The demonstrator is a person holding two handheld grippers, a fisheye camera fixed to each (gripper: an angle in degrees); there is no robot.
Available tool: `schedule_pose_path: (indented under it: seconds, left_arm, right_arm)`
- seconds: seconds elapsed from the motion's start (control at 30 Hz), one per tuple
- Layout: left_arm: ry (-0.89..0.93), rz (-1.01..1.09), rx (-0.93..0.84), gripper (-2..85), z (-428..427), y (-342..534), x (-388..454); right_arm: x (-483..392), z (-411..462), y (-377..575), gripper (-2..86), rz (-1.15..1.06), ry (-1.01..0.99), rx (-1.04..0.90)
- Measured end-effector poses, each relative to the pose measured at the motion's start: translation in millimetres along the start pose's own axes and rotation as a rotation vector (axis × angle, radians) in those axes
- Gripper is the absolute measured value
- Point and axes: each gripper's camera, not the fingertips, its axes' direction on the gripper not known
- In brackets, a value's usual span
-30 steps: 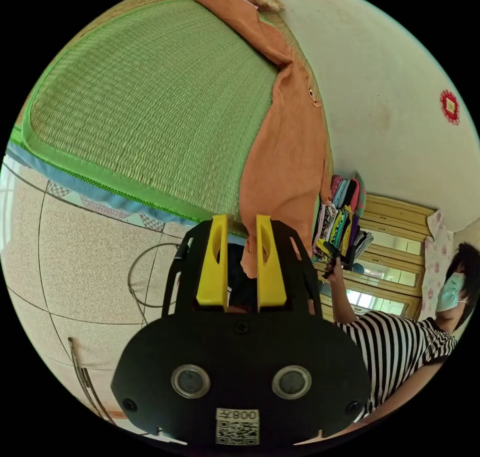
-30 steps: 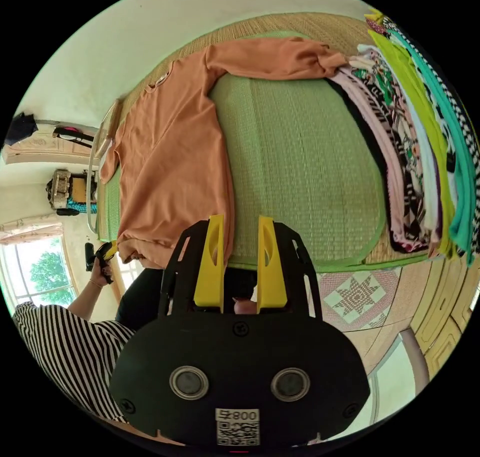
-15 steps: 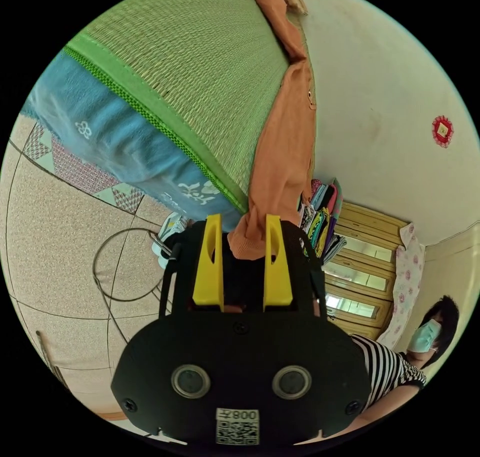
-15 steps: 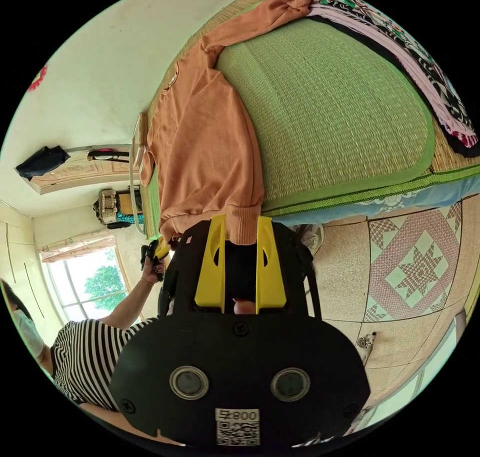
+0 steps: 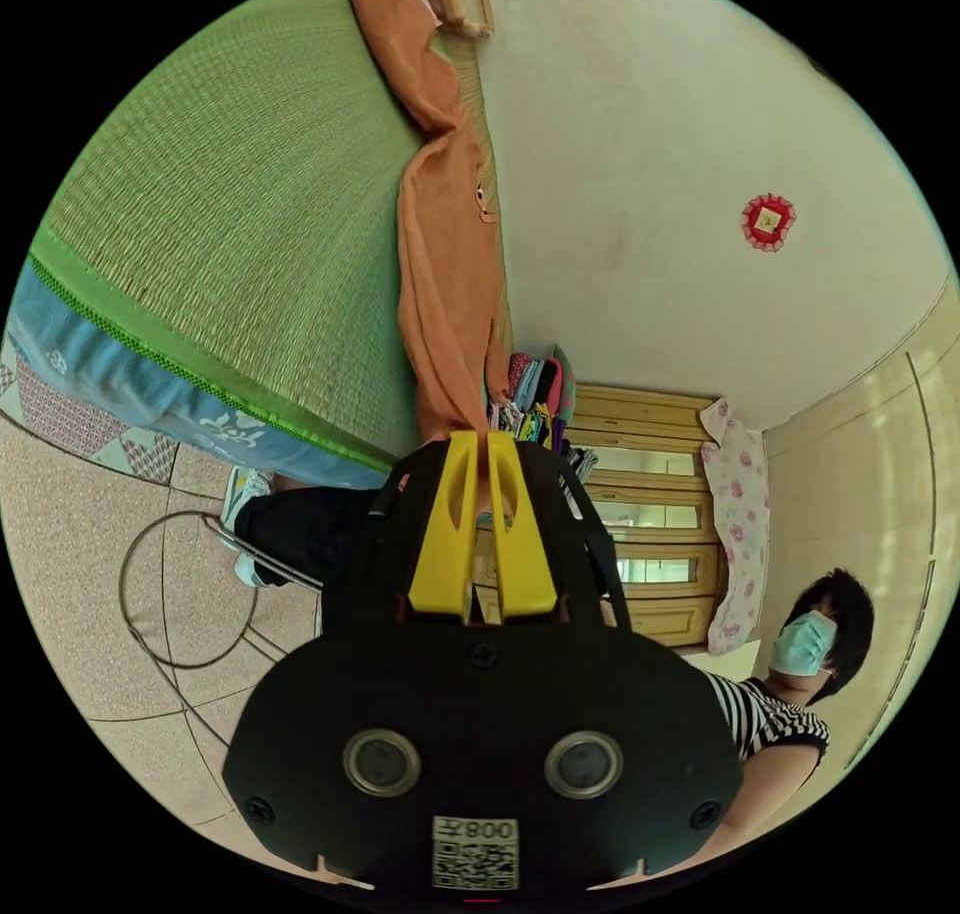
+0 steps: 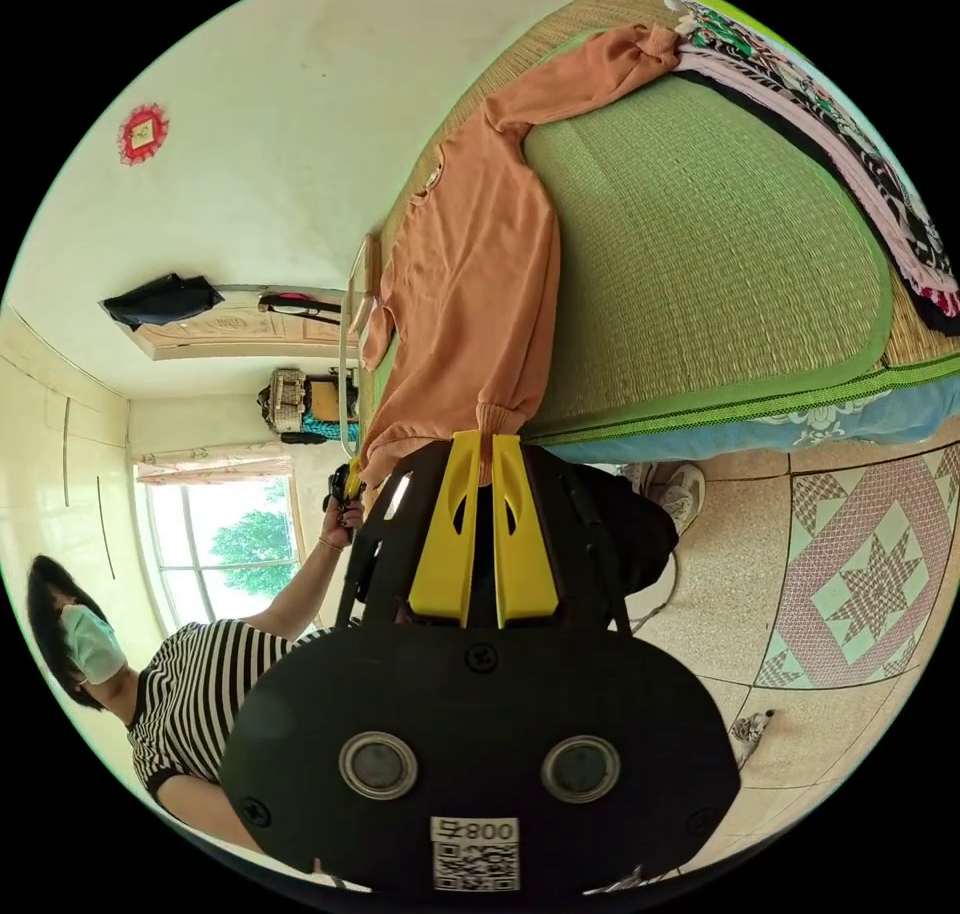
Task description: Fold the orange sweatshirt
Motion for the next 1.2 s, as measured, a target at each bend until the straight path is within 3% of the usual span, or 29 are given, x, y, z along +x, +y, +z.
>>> schedule_pose_path:
  seconds: [0.43, 0.77, 1.2]
  left_arm:
    - [0.089, 0.135, 0.029, 1.2, -36, 36, 52]
    - [0.04, -0.063, 0.075, 1.2, -27, 62, -3]
    - [-0.116, -0.153, 0.037, 1.9, 5, 43, -23]
  right_arm:
    - [-23, -49, 74, 1.5, -0.152, -0.093, 0.059]
    - [34, -18, 114, 1.4, -0.009, -0.094, 0.024]
    - [51, 10, 125, 1.4, 0.075, -0.132, 0.031]
